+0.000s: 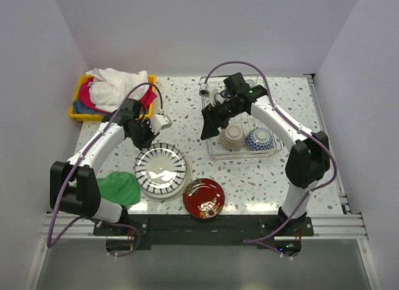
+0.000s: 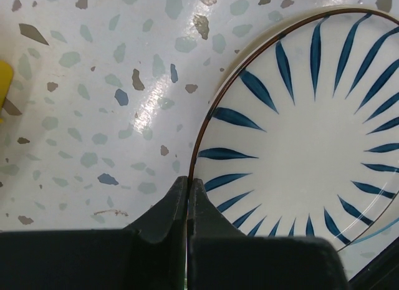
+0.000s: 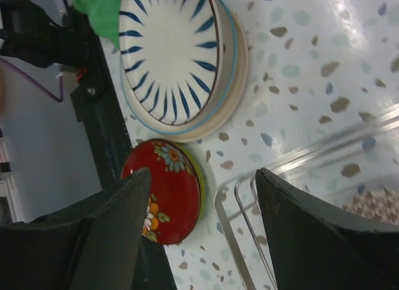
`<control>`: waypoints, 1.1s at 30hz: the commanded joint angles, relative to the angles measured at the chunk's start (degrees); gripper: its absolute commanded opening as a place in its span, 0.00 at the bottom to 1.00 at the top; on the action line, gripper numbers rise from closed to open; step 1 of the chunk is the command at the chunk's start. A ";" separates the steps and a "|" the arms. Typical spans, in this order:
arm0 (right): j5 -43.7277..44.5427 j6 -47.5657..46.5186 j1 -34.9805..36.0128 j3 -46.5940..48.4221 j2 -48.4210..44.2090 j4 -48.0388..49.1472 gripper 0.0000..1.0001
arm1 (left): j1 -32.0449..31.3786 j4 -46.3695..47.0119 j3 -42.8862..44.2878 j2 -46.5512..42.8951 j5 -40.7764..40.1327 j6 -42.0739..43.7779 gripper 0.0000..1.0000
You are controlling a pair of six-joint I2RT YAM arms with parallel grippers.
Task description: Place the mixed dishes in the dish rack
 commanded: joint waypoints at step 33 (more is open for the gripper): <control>-23.69 10.52 12.64 15.01 26.23 14.30 0.00 | 1.20 1.37 2.71 -11.39 10.54 -1.97 0.00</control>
